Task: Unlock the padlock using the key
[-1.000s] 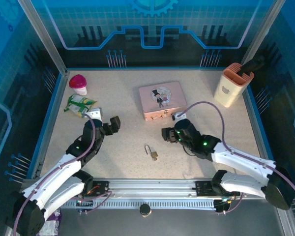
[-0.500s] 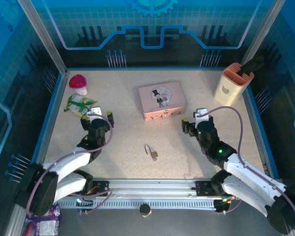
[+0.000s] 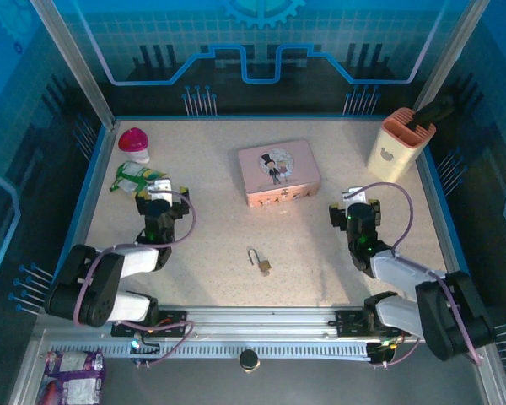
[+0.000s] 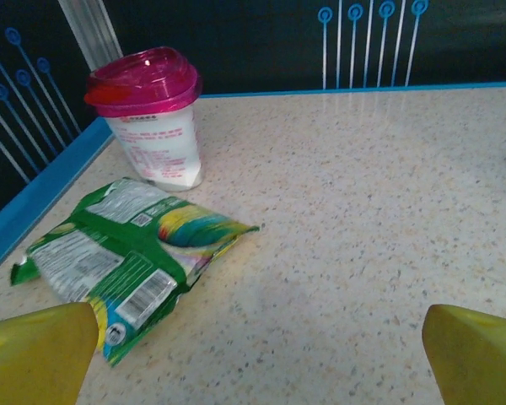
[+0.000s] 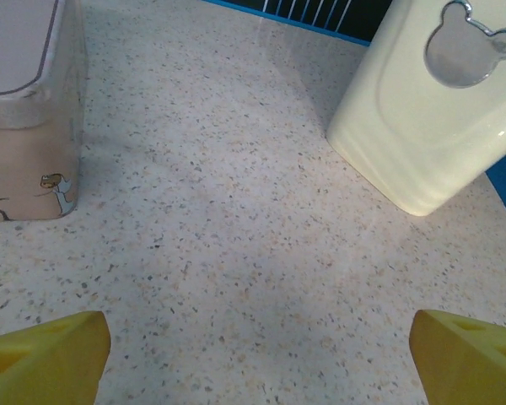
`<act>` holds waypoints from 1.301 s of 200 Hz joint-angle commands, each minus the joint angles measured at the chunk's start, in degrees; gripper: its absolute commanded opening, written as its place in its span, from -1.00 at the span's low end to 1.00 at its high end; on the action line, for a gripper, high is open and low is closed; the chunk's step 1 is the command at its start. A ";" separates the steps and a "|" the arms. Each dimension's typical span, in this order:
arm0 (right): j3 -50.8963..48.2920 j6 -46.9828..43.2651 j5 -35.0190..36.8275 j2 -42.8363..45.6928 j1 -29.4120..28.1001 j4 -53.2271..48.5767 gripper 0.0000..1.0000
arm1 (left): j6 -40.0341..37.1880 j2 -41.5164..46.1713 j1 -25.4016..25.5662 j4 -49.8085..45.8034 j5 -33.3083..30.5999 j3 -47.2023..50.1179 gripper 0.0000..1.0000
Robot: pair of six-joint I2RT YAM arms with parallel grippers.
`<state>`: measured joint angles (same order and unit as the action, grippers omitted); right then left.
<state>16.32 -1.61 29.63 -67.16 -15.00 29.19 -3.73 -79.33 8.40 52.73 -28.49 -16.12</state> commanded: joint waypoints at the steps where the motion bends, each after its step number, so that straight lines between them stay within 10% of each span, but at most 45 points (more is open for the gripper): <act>1: -0.83 -2.28 -6.17 -1.89 3.06 12.81 0.87 | 4.43 -6.22 -4.35 11.92 9.61 1.67 0.99; 98: 3.06 2.98 -19.28 -21.71 11.24 29.62 0.87 | 4.78 -9.95 -6.56 2.78 15.14 -4.80 0.99; 260: 4.56 3.61 -14.77 -21.35 10.27 26.08 0.99 | 4.87 -9.91 -6.56 2.81 14.87 -4.71 0.98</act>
<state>19.99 1.52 13.47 -88.36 -4.45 52.80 0.12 -89.95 2.39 55.55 -14.50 -20.32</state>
